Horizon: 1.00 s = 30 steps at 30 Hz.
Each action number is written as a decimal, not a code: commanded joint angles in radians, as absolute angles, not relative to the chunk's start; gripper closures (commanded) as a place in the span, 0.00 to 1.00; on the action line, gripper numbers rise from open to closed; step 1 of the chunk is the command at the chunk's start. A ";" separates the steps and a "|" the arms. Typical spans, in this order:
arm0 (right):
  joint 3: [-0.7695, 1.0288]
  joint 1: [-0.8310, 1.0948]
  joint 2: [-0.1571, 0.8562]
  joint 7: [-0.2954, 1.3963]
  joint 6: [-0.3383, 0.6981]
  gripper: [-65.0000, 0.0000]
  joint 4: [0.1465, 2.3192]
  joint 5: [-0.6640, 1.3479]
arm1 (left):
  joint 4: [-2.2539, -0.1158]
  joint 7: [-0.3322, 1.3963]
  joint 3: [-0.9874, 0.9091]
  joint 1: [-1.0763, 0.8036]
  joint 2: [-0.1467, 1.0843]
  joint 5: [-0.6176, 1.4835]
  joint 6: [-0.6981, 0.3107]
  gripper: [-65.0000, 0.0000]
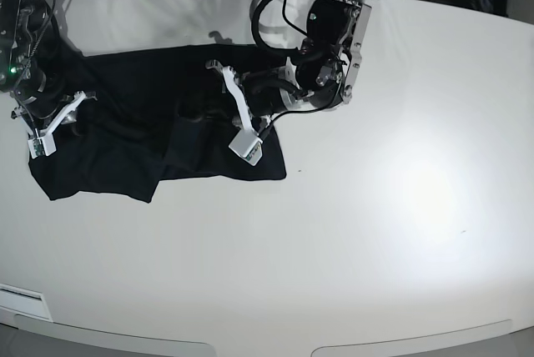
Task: Fold the T-shirt properly
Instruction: 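Fold the strip end over with the left gripper and press it flat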
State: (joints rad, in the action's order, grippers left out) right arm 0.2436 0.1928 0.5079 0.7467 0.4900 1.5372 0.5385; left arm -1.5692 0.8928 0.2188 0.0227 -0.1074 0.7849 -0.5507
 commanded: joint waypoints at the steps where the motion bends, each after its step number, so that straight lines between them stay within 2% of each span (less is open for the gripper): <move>1: 0.243 0.187 0.519 0.784 0.490 0.66 1.538 0.522 | -1.587 0.869 0.212 0.063 -0.117 0.804 -0.562 1.00; 6: 0.243 0.188 0.522 0.788 0.491 0.66 1.538 0.523 | -1.587 0.943 0.164 0.140 -0.116 0.806 -0.562 1.00; 12: 0.243 0.187 0.523 0.791 0.491 0.66 1.538 0.523 | -1.587 0.988 0.129 0.150 -0.117 0.811 -0.577 1.00; 15: 0.243 0.187 0.522 0.791 0.491 0.66 1.538 0.523 | -1.586 0.979 0.134 0.144 -0.117 0.714 -0.559 1.00; 21: 0.243 0.187 0.524 0.792 0.491 0.66 1.538 0.553 | -1.575 0.908 0.179 0.099 -0.116 0.386 -0.439 1.00; 27: 0.244 0.118 0.550 0.871 0.509 0.66 1.567 0.695 | -1.513 0.883 0.182 0.057 -0.084 0.319 -0.439 1.00; 30: 0.264 0.081 0.575 0.895 0.509 0.66 1.626 0.746 | -1.512 0.875 0.182 0.035 -0.041 0.287 -0.402 1.00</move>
